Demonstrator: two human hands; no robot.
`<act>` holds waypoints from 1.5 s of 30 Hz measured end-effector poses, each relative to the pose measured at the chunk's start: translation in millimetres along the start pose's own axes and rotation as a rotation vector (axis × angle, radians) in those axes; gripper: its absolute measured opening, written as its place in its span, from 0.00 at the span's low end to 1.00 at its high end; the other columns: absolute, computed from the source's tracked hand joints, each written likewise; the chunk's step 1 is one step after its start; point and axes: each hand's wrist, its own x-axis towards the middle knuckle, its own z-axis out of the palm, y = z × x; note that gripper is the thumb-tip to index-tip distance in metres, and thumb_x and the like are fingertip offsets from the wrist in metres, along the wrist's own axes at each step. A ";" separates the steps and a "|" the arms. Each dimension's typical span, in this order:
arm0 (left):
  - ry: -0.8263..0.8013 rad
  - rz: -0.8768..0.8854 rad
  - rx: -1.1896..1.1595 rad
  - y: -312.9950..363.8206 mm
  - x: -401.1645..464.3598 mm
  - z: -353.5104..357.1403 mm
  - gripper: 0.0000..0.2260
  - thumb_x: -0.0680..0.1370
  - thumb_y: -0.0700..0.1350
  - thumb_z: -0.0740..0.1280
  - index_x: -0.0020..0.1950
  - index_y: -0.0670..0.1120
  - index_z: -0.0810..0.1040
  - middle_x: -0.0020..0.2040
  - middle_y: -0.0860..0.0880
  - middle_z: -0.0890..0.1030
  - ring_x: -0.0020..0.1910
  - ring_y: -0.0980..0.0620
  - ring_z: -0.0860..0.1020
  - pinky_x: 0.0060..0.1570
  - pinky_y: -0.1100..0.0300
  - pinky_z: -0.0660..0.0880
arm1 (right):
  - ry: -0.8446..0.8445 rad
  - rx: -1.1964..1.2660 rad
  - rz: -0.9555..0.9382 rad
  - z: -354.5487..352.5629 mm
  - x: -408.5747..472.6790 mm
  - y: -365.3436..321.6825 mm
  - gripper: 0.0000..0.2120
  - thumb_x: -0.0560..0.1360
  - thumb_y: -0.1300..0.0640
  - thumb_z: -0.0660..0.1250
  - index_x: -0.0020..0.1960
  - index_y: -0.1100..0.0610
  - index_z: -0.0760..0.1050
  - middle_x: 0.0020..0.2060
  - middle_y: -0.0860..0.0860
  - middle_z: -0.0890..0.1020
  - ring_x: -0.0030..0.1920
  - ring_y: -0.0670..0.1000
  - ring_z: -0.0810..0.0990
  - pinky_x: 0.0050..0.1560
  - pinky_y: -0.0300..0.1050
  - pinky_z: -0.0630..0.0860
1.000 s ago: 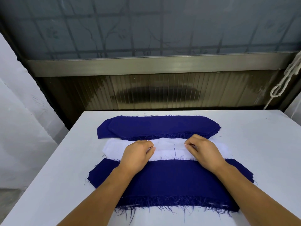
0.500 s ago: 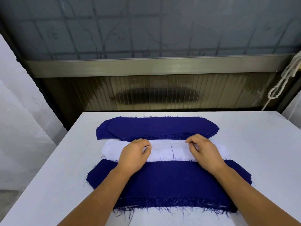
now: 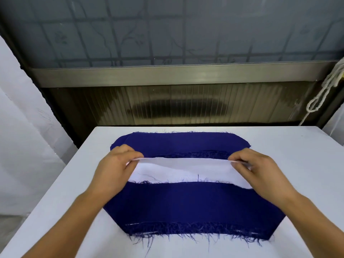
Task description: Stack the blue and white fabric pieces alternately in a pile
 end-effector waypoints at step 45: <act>-0.167 0.251 -0.030 -25.9 -100.5 25.1 0.19 0.81 0.58 0.56 0.57 0.52 0.84 0.63 0.63 0.77 0.62 0.64 0.74 0.63 0.69 0.68 | 0.125 -0.263 -0.343 22.7 -95.4 34.7 0.17 0.77 0.46 0.62 0.43 0.54 0.85 0.48 0.45 0.84 0.49 0.44 0.80 0.50 0.39 0.74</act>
